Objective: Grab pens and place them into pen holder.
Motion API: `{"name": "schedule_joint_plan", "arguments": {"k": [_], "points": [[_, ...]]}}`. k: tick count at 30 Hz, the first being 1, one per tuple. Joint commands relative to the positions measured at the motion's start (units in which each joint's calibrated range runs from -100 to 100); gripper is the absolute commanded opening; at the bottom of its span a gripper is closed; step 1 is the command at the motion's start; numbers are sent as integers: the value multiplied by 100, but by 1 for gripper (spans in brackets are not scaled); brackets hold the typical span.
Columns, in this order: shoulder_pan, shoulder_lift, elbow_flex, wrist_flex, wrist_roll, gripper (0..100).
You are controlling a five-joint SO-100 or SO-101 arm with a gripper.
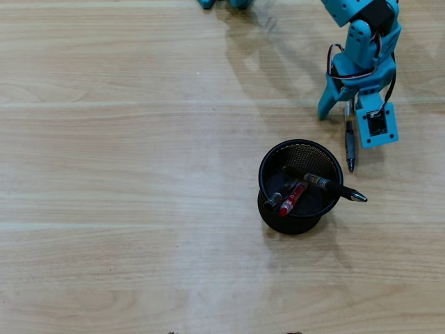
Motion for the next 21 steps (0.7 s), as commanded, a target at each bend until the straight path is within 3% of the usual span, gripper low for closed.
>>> {"name": "schedule_joint_plan", "arguments": {"k": [1, 11, 18, 21], "points": [[-21, 9, -168, -344, -36, 26], [-166, 111, 420, -1290, -41, 25], [-37, 26, 692, -1212, -41, 1], [-21, 18, 755, -1212, -25, 1]]}}
